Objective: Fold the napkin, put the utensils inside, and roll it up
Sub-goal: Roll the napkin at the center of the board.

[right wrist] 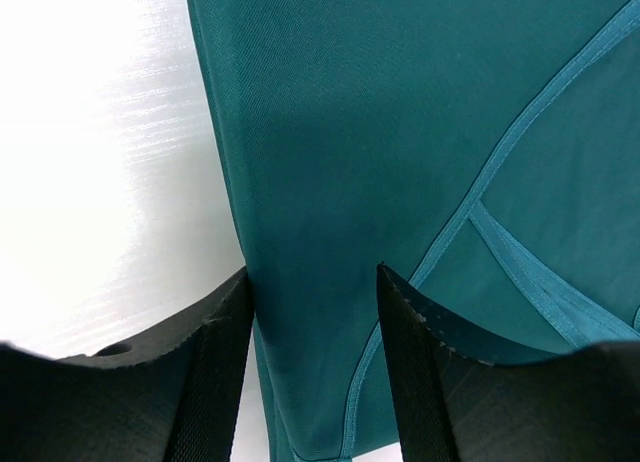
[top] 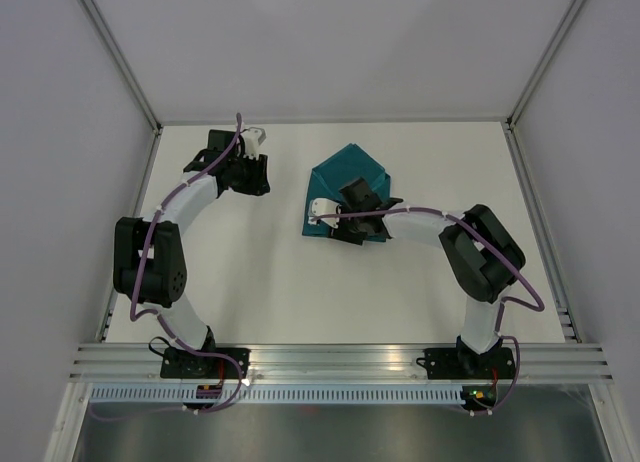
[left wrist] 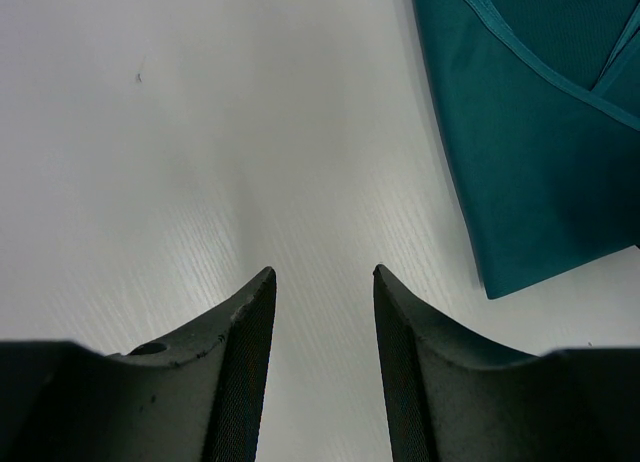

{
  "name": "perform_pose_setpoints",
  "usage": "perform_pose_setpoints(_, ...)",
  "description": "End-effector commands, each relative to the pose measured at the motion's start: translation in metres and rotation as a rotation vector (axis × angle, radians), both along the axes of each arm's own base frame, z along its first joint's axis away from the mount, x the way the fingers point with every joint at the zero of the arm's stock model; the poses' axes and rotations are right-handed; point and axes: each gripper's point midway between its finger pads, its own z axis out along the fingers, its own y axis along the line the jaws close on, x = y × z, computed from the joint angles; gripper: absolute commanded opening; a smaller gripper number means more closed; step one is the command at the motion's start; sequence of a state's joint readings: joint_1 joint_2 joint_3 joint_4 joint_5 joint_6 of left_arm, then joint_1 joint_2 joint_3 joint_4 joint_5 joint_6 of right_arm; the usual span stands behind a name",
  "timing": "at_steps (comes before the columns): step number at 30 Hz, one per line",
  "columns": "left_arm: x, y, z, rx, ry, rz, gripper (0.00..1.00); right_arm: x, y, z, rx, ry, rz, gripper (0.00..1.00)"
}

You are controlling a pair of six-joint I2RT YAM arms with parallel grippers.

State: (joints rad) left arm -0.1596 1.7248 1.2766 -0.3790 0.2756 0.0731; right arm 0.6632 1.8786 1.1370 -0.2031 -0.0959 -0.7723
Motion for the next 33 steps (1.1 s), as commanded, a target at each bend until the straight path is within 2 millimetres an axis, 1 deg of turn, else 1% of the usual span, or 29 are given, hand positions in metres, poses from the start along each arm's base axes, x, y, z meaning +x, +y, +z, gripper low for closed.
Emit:
perform_pose_setpoints(1,0.01,-0.004,0.018,-0.017,-0.07,-0.039,0.5,-0.026,-0.011,-0.031,-0.062,0.134,0.048,0.58)
perform_pose_setpoints(6,0.009,-0.006,0.018,-0.025,-0.065,-0.047,0.5,-0.032,-0.016,-0.042,-0.087,0.175,0.056,0.54)
perform_pose_setpoints(10,0.009,-0.007,0.018,-0.029,-0.065,-0.045,0.5,-0.039,-0.02,-0.051,-0.102,0.228,0.057,0.47)
perform_pose_setpoints(14,0.01,-0.008,0.02,-0.039,-0.071,-0.042,0.5,-0.045,-0.02,-0.053,-0.093,0.277,0.058,0.42)
perform_pose_setpoints(15,0.01,-0.009,0.022,-0.041,-0.077,-0.04,0.5,-0.042,-0.019,-0.05,-0.085,0.284,0.054,0.41)
perform_pose_setpoints(16,0.011,-0.009,0.023,-0.042,-0.083,-0.038,0.5,-0.048,-0.022,-0.054,-0.101,0.324,0.05,0.4)
perform_pose_setpoints(18,0.012,-0.009,0.026,-0.047,-0.094,-0.026,0.5,-0.047,-0.019,-0.051,-0.08,0.359,0.051,0.34)
perform_pose_setpoints(19,0.013,-0.008,0.028,-0.049,-0.104,-0.022,0.5,-0.053,-0.022,-0.054,-0.09,0.395,0.05,0.33)
perform_pose_setpoints(21,0.012,-0.009,0.032,-0.052,-0.118,-0.015,0.5,-0.055,-0.022,-0.054,-0.079,0.426,0.051,0.3)
perform_pose_setpoints(22,0.012,-0.008,0.032,-0.051,-0.126,-0.013,0.5,-0.06,-0.025,-0.057,-0.086,0.456,0.048,0.28)
perform_pose_setpoints(23,0.012,-0.009,0.038,-0.053,-0.144,-0.013,0.5,-0.062,-0.025,-0.058,-0.086,0.474,0.049,0.25)
perform_pose_setpoints(24,0.01,-0.008,0.036,-0.05,-0.143,-0.01,0.5,-0.062,-0.023,-0.056,-0.062,0.495,0.053,0.23)
perform_pose_setpoints(25,0.01,-0.009,0.037,-0.048,-0.152,-0.011,0.5,-0.069,-0.027,-0.059,-0.071,0.537,0.047,0.22)
perform_pose_setpoints(26,0.01,-0.009,0.041,-0.048,-0.169,-0.012,0.5,-0.066,-0.026,-0.058,-0.058,0.552,0.043,0.18)
perform_pose_setpoints(27,0.008,-0.008,0.038,-0.047,-0.167,-0.009,0.5,-0.073,-0.027,-0.06,-0.053,0.602,0.043,0.16)
perform_pose_setpoints(28,0.007,-0.01,0.039,-0.046,-0.172,-0.009,0.5,-0.075,-0.028,-0.059,-0.046,0.623,0.048,0.13)
perform_pose_setpoints(30,0.006,-0.011,0.039,-0.042,-0.185,-0.014,0.5,-0.074,-0.027,-0.058,-0.028,0.656,0.047,0.12)
perform_pose_setpoints(31,0.005,-0.011,0.038,-0.036,-0.186,-0.012,0.5,-0.081,-0.028,-0.059,-0.024,0.702,0.05,0.12)
perform_pose_setpoints(32,0.005,-0.014,0.04,-0.035,-0.202,-0.019,0.49,-0.079,-0.028,-0.057,-0.016,0.71,0.052,0.1)
perform_pose_setpoints(33,0.003,-0.015,0.037,-0.031,-0.199,-0.021,0.49,-0.08,-0.027,-0.056,-0.007,0.724,0.056,0.09)
